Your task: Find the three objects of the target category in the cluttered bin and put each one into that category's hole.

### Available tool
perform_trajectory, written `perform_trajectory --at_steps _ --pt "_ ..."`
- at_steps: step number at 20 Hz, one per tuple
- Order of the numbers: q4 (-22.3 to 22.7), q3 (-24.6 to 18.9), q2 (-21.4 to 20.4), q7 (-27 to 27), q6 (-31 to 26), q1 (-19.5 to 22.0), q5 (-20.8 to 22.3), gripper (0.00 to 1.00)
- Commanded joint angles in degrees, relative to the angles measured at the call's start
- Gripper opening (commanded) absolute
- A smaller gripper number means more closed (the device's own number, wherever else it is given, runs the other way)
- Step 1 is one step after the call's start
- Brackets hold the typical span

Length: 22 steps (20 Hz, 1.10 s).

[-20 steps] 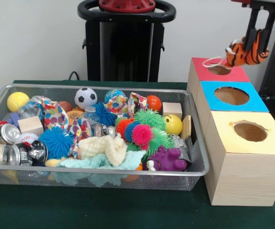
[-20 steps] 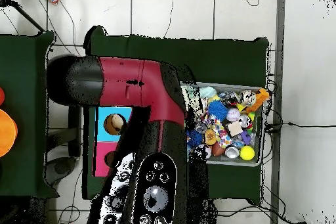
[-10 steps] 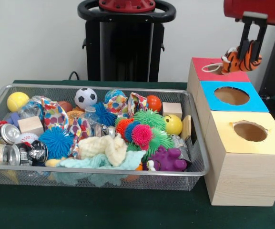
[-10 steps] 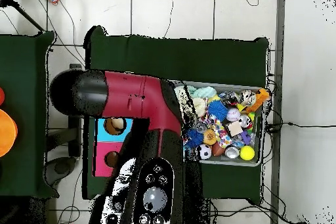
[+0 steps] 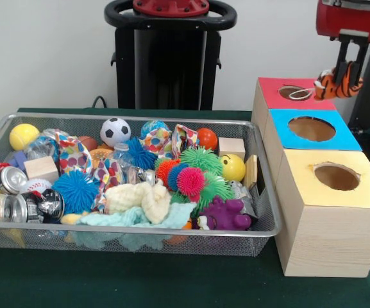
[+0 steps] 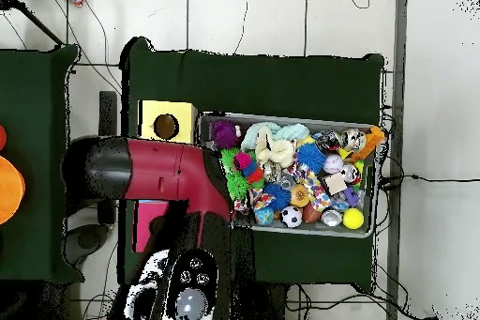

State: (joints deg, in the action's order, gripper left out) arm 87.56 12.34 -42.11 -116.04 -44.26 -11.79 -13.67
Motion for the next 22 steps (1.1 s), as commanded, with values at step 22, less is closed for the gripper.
perform_trajectory --at_steps 22 --pt "21.4 0.6 -5.8 -12.2 9.6 2.3 -1.9 0.0"
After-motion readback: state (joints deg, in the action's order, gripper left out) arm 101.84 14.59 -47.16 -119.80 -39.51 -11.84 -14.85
